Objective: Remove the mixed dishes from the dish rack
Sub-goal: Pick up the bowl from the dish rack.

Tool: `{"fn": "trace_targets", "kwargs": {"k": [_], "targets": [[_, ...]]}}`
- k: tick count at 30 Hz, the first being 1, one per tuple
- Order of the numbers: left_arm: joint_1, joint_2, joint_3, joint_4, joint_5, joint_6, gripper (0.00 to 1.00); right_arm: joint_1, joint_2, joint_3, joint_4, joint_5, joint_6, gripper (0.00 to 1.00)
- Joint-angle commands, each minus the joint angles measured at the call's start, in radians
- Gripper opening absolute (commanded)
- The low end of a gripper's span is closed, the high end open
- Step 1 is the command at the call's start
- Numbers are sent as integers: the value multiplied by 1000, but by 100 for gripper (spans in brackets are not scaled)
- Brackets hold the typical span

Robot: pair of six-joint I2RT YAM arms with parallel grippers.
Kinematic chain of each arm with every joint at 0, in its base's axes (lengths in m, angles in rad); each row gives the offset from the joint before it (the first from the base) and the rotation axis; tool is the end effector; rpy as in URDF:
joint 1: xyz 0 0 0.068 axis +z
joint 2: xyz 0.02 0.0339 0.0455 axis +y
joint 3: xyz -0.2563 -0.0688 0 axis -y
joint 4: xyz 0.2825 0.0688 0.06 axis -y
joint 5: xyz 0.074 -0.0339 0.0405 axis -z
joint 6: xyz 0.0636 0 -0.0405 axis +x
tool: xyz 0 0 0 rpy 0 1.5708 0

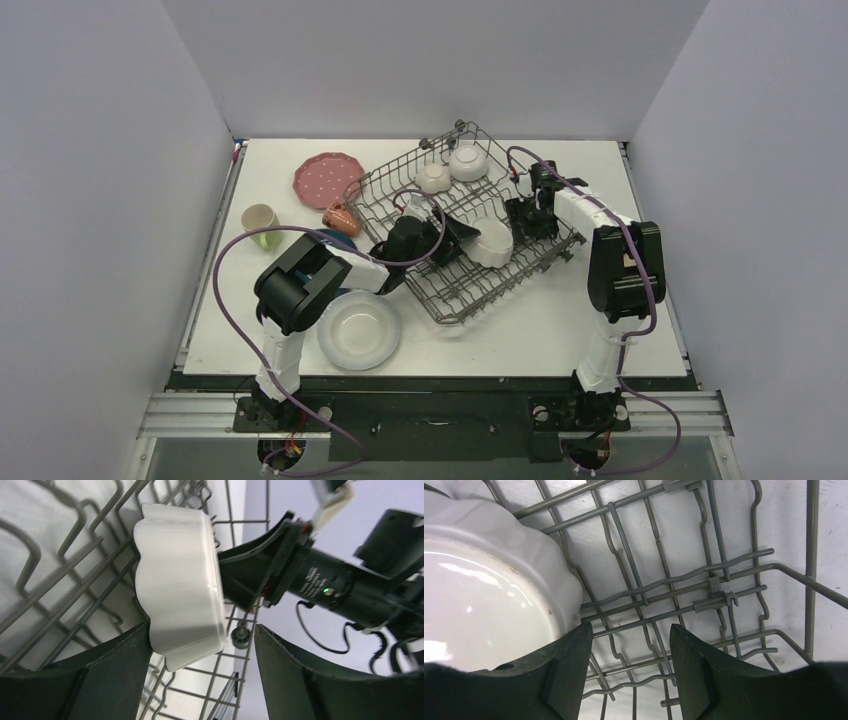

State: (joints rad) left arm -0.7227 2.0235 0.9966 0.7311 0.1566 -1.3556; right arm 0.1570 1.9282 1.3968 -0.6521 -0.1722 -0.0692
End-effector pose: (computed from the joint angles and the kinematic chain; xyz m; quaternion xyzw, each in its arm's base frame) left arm 0.3388 -0.3120 0.0934 -0.2051 0.7758 -0.5433 0.2466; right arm 0.4282 0.0788 0.1356 -0.1268 0.9696 0.0927 0.1878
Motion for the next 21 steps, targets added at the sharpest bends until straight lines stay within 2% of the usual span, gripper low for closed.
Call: {"fn": "trace_targets", "kwargs": {"k": [1, 12, 16, 17, 19, 21], "targets": [[5, -28, 37, 224, -25, -47, 72, 12, 6, 23, -11, -63, 8, 55], [8, 116, 135, 356, -79, -174, 71, -17, -17, 24, -6, -87, 12, 55], [8, 146, 202, 273, -54, -172, 67, -21, -30, 22, -2, -97, 11, 55], [9, 150, 212, 254, -50, -167, 65, -22, -31, 21, 0, -98, 11, 55], [11, 156, 236, 196, -34, -151, 54, -22, -34, 21, 1, -98, 9, 55], [15, 156, 251, 149, -17, -129, 32, -23, -36, 21, 0, -97, 8, 55]]}}
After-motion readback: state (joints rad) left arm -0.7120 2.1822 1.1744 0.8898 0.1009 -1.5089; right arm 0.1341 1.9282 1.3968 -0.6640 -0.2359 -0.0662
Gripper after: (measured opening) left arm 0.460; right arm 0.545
